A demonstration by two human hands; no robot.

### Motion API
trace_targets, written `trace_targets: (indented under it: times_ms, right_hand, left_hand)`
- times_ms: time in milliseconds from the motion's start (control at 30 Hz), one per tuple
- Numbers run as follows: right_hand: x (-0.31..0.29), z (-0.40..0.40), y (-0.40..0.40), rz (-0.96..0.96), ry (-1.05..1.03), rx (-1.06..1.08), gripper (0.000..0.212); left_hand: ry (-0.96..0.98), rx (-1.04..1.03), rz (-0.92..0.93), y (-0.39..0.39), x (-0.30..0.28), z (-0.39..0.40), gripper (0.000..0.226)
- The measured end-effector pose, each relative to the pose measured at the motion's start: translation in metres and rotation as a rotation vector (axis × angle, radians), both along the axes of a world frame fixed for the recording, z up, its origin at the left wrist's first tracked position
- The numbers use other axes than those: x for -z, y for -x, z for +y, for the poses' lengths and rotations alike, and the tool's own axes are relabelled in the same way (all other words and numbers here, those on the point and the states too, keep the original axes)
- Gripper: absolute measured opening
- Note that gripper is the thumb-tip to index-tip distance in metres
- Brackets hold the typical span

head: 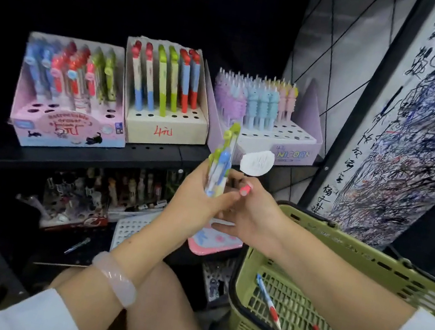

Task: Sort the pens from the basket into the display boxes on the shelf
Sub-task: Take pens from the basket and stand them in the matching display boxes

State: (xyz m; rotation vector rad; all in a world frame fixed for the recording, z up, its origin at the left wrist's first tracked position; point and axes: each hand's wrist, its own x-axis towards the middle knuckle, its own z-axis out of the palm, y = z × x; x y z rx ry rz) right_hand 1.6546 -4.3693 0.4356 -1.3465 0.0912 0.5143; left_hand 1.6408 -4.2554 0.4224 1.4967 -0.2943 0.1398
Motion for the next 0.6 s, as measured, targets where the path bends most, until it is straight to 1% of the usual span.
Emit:
trace_targets:
  times_ms: [67,133,167,233,267,300,367,400,433,467,500,533,600]
  right_hand:
    - [0.001,0.014,-0.004,0.033,-0.041,-0.047,0.050]
    - [-0.001,0.025,-0.003,0.042,-0.012,-0.125,0.050]
    - [-0.002,0.029,-0.002,0.036,0.051,-0.173,0.051]
    - [-0.002,0.031,-0.001,0.022,0.204,-0.266,0.071]
    - [-0.003,0.030,0.000,-0.014,0.286,-0.304,0.078]
    - [-0.007,0.031,0.001,-0.074,0.369,-0.320,0.078]
    - [-0.017,0.030,0.002,-0.269,0.559,-0.252,0.065]
    - [-0.023,0.030,-0.001,-0.394,0.639,-0.173,0.058]
    - [-0.028,0.032,-0.006,-0.523,0.675,-0.090,0.050]
    - [-0.033,0.034,-0.012,-0.635,0.652,-0.028,0.042]
    - [-0.038,0.038,-0.017,-0.716,0.587,-0.007,0.034]
    - [-0.042,0.044,-0.019,-0.770,0.520,-0.035,0.027]
    - [-0.047,0.057,-0.022,-0.816,0.420,-0.181,0.028]
  left_hand:
    - [-0.016,-0.022,-0.021,0.001,-0.001,0.006,0.040]
    - [-0.015,-0.117,-0.029,0.001,-0.001,0.014,0.037]
    - [0.005,-0.165,-0.028,0.001,-0.002,0.019,0.035]
    - [0.026,-0.241,-0.028,-0.001,-0.005,0.032,0.030]
    - [0.013,-0.270,-0.028,-0.002,-0.006,0.039,0.027]
    - [0.001,-0.287,-0.024,-0.003,-0.008,0.046,0.024]
    - [0.004,-0.286,-0.009,-0.005,-0.013,0.061,0.019]
    - [0.017,-0.272,-0.003,-0.006,-0.015,0.068,0.018]
    - [0.027,-0.252,0.000,-0.007,-0.017,0.074,0.016]
    - [0.031,-0.227,-0.001,-0.007,-0.019,0.081,0.014]
    - [0.027,-0.197,-0.003,-0.007,-0.020,0.086,0.013]
    - [0.022,-0.167,-0.006,-0.006,-0.021,0.090,0.014]
    - [0.029,-0.128,-0.015,-0.005,-0.020,0.098,0.016]
